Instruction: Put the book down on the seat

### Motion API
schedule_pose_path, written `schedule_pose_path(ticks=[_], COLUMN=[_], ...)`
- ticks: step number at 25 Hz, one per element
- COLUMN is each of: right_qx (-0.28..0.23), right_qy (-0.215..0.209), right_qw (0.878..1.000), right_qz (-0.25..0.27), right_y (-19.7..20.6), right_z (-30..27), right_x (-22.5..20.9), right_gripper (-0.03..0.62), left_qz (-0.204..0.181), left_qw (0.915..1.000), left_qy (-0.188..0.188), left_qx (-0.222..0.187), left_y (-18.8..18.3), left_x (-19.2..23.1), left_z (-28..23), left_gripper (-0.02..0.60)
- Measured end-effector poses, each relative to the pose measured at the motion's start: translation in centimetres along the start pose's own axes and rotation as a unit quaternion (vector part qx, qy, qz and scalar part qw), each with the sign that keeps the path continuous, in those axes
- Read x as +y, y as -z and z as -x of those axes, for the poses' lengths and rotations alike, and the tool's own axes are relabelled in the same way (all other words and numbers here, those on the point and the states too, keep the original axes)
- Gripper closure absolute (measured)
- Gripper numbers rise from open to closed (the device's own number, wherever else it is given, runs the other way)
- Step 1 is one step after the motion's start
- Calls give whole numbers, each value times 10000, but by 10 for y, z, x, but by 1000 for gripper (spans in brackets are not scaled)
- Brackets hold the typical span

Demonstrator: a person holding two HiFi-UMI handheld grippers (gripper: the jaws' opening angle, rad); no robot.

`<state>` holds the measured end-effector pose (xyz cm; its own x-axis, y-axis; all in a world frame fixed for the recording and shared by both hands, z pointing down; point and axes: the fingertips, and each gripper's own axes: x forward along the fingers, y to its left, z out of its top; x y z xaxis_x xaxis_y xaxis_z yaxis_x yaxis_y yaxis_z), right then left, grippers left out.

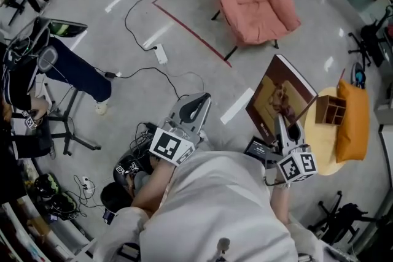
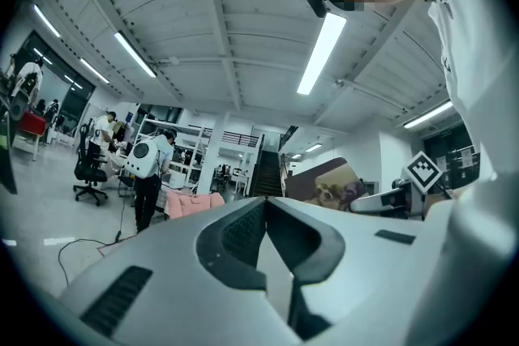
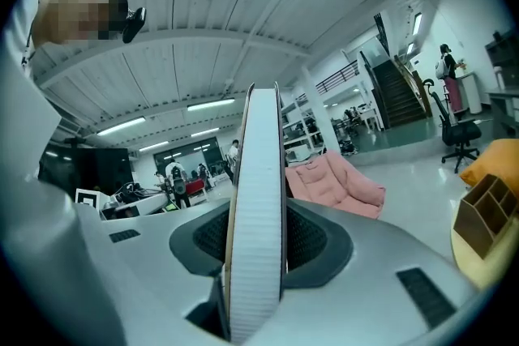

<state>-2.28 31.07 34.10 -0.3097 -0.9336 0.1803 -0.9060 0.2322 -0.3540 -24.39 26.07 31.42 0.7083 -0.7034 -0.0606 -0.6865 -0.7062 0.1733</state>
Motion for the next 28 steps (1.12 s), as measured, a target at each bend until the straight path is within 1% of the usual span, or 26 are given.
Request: schedule_pose_path(ticks=[3,7,15,18,21,24,28], right_qx=[52,111,229,271,231,247,273], right_qy=[-24,-148,-289,-318,-334,-373,-494], right_qw=[10000,9998,9993,9991,9990,9987,9981], right_qz=[-14,9,-108,-99,-168,-229,-231], right_y=[-2,-4,-12,-19,-30,-43,-65], right_z=[-25,-61,-136,-167,-202,-236,-277], right_x=[5,8,-18,-33,-51,-71,-95], right_gripper=[441,441,441,441,441,441,441], left_qz=[107,128,28,1,52,38,55], left_qw=[9999,9998,9992,9988,9985,9988,9992], left_qy=[-77,-171,-385,-478,-526,-454,-387], left_qx=[-63,20,119,137,158,185,81], left_y=[-4,0,0,0,1,-1,-15], left_x=[25,52,98,119,145,162,174], left_z=[-7,-18,-57,-82,-113,-152,-203], left_gripper=[574,574,574,574,574,574,574])
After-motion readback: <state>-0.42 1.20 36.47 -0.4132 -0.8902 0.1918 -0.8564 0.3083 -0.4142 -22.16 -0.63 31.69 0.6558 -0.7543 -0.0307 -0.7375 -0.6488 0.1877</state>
